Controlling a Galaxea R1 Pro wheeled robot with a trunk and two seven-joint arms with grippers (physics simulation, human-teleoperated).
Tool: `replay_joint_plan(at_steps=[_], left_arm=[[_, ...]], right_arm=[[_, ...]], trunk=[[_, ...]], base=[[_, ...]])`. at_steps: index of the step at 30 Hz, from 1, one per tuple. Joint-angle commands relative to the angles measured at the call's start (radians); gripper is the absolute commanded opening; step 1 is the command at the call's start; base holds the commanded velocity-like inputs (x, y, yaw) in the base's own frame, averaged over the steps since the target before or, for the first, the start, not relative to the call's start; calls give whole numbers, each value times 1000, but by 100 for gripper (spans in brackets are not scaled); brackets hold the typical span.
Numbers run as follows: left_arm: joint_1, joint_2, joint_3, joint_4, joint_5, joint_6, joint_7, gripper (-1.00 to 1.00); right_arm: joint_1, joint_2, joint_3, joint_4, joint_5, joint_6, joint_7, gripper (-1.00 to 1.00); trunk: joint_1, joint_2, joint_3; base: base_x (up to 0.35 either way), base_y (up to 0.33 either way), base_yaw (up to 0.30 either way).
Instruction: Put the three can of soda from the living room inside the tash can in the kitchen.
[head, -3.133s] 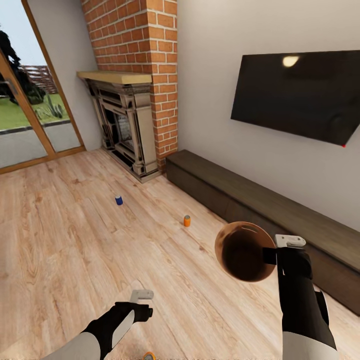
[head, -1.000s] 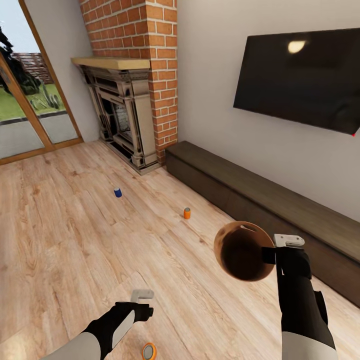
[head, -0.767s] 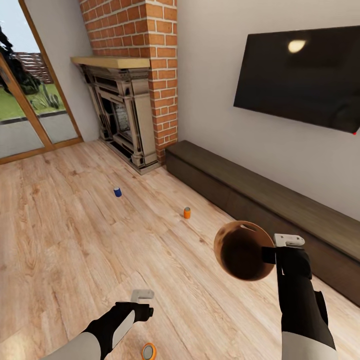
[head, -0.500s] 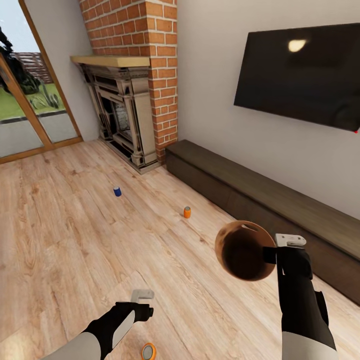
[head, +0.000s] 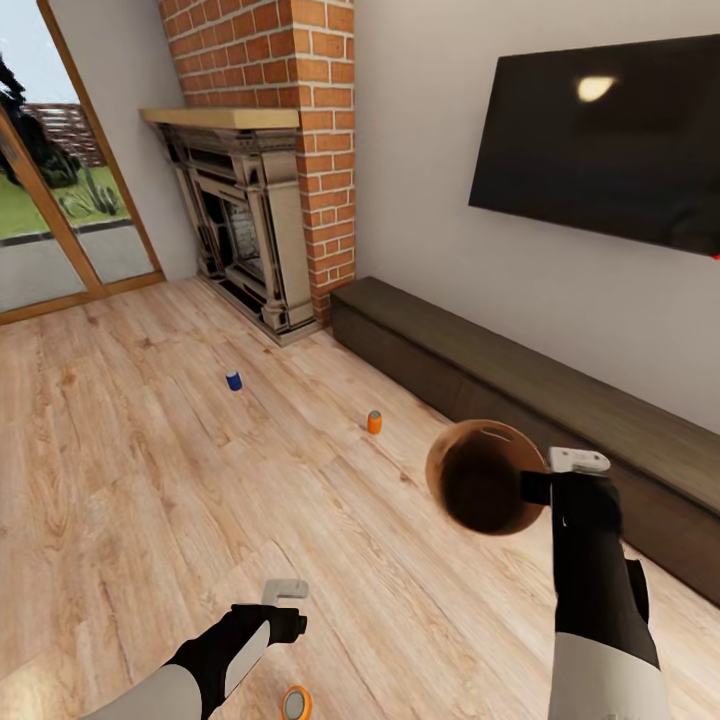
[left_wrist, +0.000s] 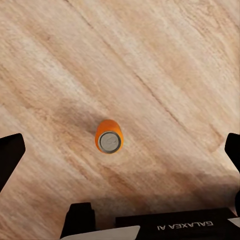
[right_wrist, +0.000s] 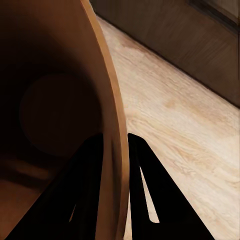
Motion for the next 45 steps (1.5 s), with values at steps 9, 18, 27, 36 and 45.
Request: replay_joint_plan(at_steps=[9,18,27,36,45], left_arm=[[0,-1,0,0,0,0,0,100],[0,-1,-1,0,0,0,0,100],[0,-2,-2,0,0,0,1,100],[0,-4,-3,0,0,0,4,100],[0,-5,-3,0,1,0,6,100]], right_arm=[[-148,0,-206,143,6,0,4,-100],[-208,0,-259,302,6,0,4,-100],[-225,0,-265,360,5,0,4,-100],[-226,0,-262,359,-3,0,4,-100],[-227,0,-261,359,-4,0,4,-100]], trunk=[[35,-63,-28],[69,-126,-57],[104,-189,-85],[138,-252,-113],[173,-315,-141]], base=[[0,0,0],[0,0,0],[0,0,0],[0,0,0],[0,0,0]])
